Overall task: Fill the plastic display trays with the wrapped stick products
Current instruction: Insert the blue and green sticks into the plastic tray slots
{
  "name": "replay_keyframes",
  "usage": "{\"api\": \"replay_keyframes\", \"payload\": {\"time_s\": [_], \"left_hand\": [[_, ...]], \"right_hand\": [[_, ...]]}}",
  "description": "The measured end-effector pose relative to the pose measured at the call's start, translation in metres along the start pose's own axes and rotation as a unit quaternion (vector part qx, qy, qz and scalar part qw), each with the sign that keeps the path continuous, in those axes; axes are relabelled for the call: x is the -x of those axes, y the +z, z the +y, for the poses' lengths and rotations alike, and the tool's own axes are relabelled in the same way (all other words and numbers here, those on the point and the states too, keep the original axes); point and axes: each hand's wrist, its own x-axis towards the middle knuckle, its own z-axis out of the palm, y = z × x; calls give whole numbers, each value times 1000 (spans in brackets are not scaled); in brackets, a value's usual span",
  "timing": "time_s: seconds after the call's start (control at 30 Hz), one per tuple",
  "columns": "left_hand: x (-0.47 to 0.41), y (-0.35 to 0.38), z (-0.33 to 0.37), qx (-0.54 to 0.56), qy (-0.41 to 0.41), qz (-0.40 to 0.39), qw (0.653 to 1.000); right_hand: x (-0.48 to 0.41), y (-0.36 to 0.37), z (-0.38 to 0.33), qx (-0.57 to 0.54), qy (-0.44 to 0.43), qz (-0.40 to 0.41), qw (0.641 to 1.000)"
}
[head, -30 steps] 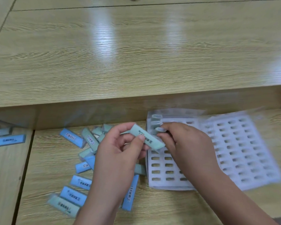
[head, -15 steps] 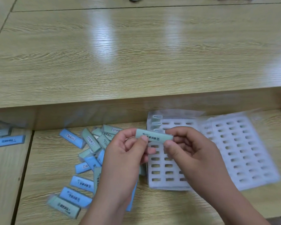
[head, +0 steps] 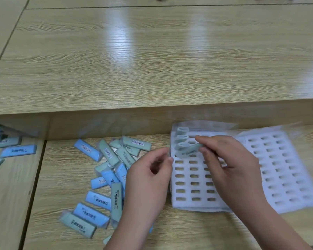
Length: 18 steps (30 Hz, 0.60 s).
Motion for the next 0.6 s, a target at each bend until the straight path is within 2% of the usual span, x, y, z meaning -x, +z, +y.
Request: {"api": "replay_keyframes", "payload": {"time_s": [0.23,0.37,0.47,0.6], "left_hand": [[1,1,3,-14,26,-15,999],[3,3,4,-32,20,-14,999],[4,2,6,-37,16,-5,999],[9,-3,11,-30,16,-15,999]], "right_hand": [[-4,2,-4,97,-109,-33,989],[-10,6,-9,124,-96,-50,986],[-1,13,-5,106,-131,-52,984],[1,9,-2,72,-109,-39,991]]}}
